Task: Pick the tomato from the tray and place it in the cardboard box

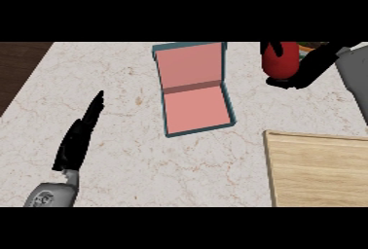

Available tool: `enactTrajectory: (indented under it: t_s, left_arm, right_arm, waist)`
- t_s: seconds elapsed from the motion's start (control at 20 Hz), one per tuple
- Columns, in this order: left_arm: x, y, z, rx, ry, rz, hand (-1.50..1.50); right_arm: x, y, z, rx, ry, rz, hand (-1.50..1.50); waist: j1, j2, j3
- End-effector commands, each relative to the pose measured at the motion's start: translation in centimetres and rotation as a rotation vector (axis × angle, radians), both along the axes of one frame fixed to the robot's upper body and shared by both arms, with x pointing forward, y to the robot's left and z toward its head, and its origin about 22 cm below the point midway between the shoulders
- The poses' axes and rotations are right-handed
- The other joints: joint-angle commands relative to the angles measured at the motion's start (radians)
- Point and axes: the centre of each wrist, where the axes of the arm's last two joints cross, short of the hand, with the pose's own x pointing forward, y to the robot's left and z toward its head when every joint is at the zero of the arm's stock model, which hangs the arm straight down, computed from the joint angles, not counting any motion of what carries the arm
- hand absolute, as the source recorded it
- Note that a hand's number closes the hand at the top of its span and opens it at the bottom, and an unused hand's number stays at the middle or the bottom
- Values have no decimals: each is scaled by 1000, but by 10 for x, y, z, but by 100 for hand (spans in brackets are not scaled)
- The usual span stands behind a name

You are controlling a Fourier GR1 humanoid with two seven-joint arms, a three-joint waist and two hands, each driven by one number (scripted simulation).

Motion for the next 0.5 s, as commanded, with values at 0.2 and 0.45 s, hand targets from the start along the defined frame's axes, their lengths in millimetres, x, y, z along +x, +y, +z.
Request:
enactTrajectory:
  t_s: [0.2, 0.45]
  left_arm:
    - [-8, 12, -12, 0, 26, 34, 0]
    - [-1, 26, 5, 11, 21, 75, 0]
  right_arm:
    - [28, 87, 11, -84, 60, 204, 150]
    - [29, 141, -10, -141, 65, 248, 150]
  waist:
    - [-47, -12, -2]
    - [-68, -18, -2]
